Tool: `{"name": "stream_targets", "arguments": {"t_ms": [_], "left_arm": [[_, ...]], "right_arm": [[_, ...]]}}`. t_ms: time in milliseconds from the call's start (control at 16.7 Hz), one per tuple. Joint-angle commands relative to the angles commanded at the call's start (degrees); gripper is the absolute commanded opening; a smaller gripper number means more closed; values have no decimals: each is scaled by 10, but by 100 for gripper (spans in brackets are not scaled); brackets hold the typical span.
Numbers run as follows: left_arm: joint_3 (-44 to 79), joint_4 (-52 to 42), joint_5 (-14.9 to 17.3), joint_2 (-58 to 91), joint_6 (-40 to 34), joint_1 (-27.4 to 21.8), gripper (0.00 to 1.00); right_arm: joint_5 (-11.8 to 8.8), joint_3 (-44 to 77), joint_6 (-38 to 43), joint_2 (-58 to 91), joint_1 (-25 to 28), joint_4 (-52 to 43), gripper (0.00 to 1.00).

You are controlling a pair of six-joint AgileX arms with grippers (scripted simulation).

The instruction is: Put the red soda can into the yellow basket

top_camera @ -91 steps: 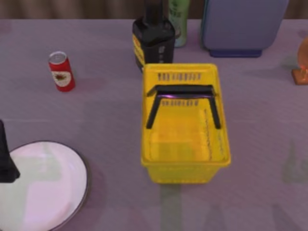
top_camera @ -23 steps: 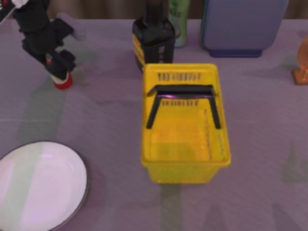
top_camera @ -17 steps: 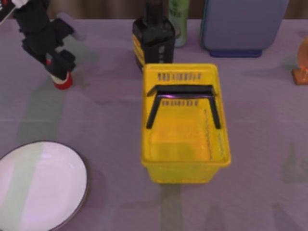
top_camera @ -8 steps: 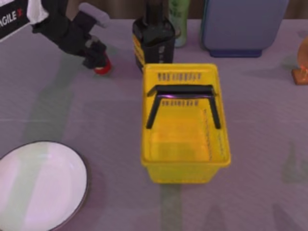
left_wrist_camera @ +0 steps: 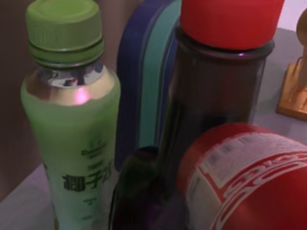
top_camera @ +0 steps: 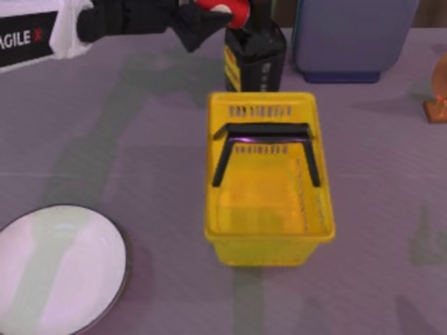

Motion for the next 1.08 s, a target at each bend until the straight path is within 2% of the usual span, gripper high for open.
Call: {"name": "stream_targets", "arguments": {"t_ms": [240,360,480,600,1080], "left_arm": [[-116,205,125,-64,-75,-22,0],[-165,273,173,-88,-106,-30,0],[-200,316,206,-103,-128,-36,0],[-216,335,221,-109,-138,-39,0],[-221,359,224,-88,-137,-37,0]], "right_arm": [[0,0,0,0,0,0,100],[0,0,0,0,0,0,100],[0,0,0,0,0,0,100],[0,0,0,0,0,0,100],[0,0,0,0,0,0,100]]}}
